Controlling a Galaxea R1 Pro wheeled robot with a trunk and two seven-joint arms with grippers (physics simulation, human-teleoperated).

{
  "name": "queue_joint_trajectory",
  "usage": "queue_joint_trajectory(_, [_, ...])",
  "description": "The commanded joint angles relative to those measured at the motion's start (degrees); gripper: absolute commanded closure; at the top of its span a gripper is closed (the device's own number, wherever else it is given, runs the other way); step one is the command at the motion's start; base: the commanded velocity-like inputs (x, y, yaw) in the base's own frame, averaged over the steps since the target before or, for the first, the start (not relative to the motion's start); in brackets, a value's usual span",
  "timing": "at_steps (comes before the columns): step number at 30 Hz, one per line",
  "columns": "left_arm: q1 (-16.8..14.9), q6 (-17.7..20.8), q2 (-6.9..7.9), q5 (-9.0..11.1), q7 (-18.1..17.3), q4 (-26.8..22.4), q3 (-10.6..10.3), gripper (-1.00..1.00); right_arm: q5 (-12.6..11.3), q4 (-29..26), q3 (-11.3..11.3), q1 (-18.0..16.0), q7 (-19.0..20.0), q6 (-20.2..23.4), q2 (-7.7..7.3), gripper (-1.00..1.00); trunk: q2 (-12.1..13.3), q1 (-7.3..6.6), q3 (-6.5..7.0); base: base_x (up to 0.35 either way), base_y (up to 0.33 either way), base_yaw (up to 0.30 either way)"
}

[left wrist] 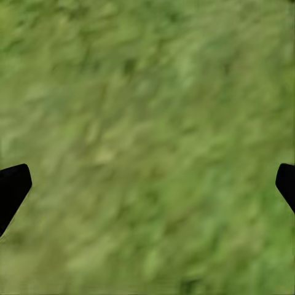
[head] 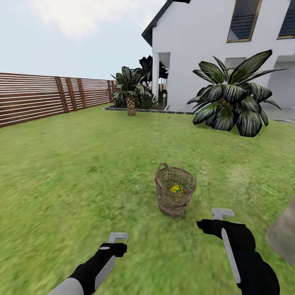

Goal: Take the three Easter eggs out of the wicker basket on the lawn in the garden, then place them on the lawn next to a single tree (choose any tree) so that all three eggs are next to the same tree and none are left in the basket.

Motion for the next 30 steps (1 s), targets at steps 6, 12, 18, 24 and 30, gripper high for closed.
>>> queue_joint_trajectory(6, [0.0, 0.2, 0.08, 0.6, 0.5, -0.2, -0.5, -1.0, 0.5, -0.1, -0.1, -0.1, 0.4, 0.3, 0.06, -1.0, 0.0, 0.02, 0.36, 0.177, 0.147, -0.177])
queue_joint_trajectory(12, [0.0, 0.2, 0.06, 0.6, 0.5, -0.4, -0.6, -1.0, 0.5, -0.1, -0.1, -0.1, 0.4, 0.3, 0.06, -1.0, 1.6, -0.86, 1.51, 0.042, 0.035, -0.19])
queue_joint_trajectory(18, [0.0, 0.2, 0.06, 0.6, 0.5, -0.4, -0.5, -1.0, 0.5, -0.1, -0.1, -0.1, 0.4, 0.3, 0.06, -1.0, 4.0, -2.18, 3.03, 0.011, 0.009, -0.192])
queue_joint_trajectory(24, [0.0, 1.1, 0.06, 1.0, 0.4, -0.4, -0.5, -1.0, 0.5, -0.1, -0.1, -0.1, 0.4, 0.3, 0.06, -1.0, 6.4, -3.5, 4.55, 0.003, 0.002, -0.193])
queue_joint_trajectory(30, [0.0, 2.2, 0.06, 1.4, -0.3, -0.5, -0.5, -1.0, 0.5, -0.1, -0.1, -0.1, 0.4, 0.3, 0.06, -1.0, 8.8, -4.81, 6.08, 0.001, 0.001, -0.193])
